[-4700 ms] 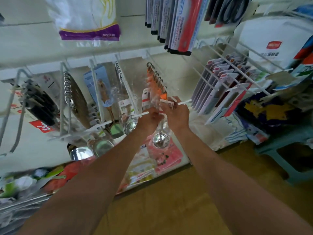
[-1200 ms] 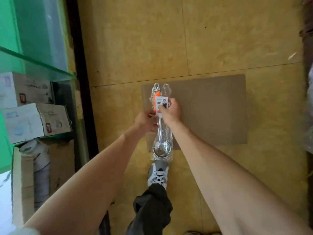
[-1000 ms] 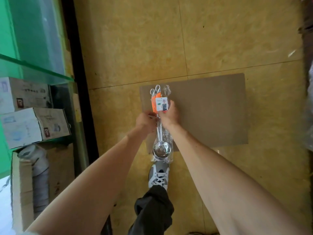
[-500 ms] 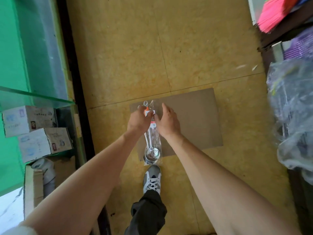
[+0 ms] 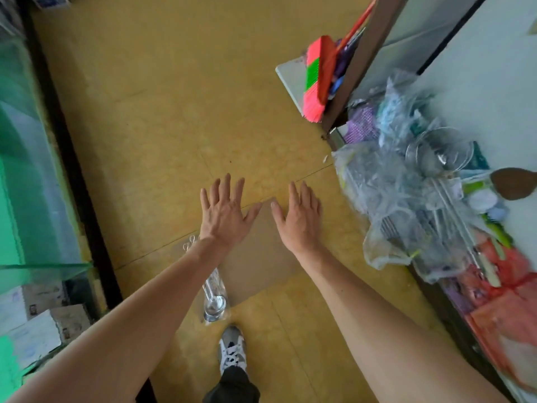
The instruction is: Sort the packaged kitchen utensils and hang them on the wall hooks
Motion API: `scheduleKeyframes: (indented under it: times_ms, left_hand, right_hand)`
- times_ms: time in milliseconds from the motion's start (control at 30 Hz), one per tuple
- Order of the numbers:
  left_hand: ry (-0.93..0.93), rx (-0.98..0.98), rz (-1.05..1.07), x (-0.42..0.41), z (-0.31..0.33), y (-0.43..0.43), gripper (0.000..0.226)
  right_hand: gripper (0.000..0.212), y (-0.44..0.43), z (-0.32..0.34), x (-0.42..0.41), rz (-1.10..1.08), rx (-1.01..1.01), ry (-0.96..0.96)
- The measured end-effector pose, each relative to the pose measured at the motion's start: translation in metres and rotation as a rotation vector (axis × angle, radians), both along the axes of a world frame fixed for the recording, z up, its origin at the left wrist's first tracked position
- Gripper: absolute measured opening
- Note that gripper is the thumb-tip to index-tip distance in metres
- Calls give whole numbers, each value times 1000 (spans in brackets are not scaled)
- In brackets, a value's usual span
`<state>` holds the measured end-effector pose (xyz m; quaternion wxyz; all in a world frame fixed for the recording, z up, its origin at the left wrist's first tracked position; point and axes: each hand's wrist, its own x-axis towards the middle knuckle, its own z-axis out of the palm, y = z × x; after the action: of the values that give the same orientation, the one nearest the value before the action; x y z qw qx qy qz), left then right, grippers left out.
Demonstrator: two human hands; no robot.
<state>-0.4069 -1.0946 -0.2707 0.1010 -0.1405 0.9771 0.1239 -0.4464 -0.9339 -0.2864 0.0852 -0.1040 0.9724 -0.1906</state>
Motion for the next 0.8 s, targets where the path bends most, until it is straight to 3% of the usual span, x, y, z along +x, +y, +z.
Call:
scheduleKeyframes:
  times_ms: [200,433,667,800]
  left_hand:
    - [62,-129,-281,-36,83,105,76]
    - [131,-112,-541,-52,160,281,77]
    - [166,-94,-825,-25,212,492,79]
    - [174,-49,-989,11,230,608,91]
  right_hand:
    - [68,147,80,-7,-142,100,112]
    - [73,328,157,20,-363,161,185]
    - [68,521,212,99,-620,171,216]
    - [67,623,230,167,-798,194,219]
